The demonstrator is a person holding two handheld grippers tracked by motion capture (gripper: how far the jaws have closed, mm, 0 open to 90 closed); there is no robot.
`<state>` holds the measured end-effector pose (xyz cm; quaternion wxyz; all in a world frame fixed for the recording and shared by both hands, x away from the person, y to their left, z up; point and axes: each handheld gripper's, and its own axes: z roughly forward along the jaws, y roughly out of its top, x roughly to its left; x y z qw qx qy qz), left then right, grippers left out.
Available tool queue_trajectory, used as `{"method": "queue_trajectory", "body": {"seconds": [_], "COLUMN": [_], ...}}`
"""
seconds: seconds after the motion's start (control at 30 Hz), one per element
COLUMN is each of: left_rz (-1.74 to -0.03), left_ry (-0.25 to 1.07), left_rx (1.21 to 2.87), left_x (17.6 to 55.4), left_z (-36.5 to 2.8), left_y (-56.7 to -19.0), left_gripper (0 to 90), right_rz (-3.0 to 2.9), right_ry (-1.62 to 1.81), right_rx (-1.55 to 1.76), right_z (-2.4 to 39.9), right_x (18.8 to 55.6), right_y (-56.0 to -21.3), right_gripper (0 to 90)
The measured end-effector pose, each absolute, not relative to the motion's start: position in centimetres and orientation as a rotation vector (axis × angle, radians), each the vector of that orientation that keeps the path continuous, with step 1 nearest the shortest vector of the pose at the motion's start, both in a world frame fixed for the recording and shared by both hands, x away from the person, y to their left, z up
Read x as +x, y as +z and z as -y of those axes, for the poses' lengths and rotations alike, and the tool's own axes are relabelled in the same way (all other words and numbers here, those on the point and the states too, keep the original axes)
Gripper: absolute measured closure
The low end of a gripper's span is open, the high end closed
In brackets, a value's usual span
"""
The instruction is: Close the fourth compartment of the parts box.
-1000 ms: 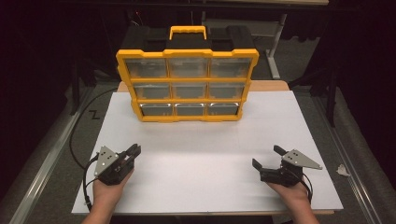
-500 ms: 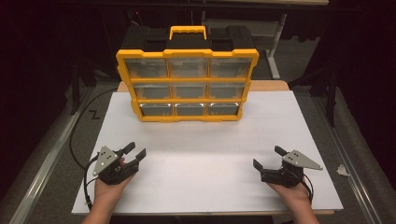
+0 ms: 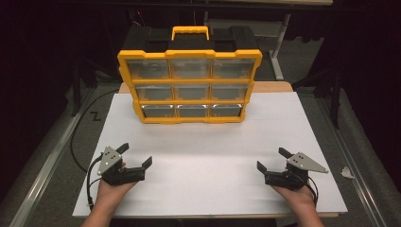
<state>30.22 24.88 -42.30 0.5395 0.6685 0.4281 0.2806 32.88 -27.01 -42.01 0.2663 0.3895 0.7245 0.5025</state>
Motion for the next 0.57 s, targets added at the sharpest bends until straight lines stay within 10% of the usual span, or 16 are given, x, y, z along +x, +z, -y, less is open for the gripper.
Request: {"method": "queue_trajectory", "body": {"seconds": [0.57], "left_rz": [-1.015], "left_ry": [0.665], "left_rx": [1.639], "left_x": [30.27], "left_z": [-24.86], "left_y": [-42.46], "left_gripper": [0.0], "right_rz": [-1.96], "right_ry": [1.355], "right_rx": [1.045], "right_z": [27.05], "right_x": [32.89], "right_y": [-42.02], "right_gripper": [2.6]}}
